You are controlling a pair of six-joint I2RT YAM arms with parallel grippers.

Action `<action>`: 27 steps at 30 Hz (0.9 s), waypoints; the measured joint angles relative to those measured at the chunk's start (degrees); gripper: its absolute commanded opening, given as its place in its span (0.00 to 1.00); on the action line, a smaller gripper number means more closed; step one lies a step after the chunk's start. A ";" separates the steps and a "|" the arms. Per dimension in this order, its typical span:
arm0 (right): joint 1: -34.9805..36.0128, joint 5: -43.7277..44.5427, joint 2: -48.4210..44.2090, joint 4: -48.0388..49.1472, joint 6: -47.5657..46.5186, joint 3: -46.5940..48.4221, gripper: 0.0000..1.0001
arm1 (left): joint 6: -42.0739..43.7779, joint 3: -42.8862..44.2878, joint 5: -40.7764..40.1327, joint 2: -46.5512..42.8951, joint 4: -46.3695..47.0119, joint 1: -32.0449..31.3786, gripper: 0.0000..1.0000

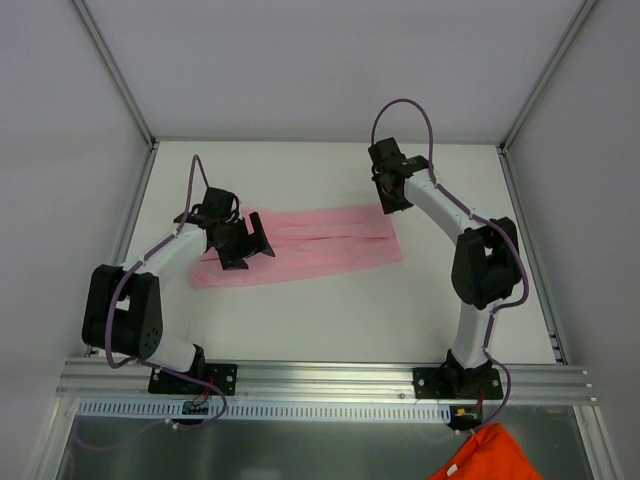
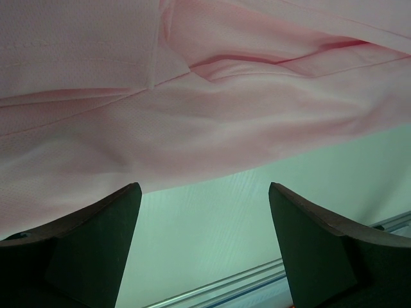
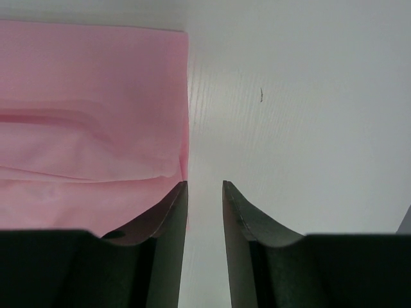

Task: Fold and stack the t-shirts
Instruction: Fold the other side of the tshirt into a rectangle

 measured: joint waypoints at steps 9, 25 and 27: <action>-1.46 -7.28 0.20 -0.02 3.65 -3.67 0.30 | -0.55 -0.26 0.35 -7.04 0.83 0.00 0.91; -2.69 -13.25 4.02 0.55 5.99 -4.39 0.28 | -0.63 3.85 0.37 -8.15 -1.03 0.09 0.93; -2.69 -13.25 4.68 0.66 5.97 -4.39 0.28 | -0.63 4.13 0.39 -8.15 -1.29 0.09 0.93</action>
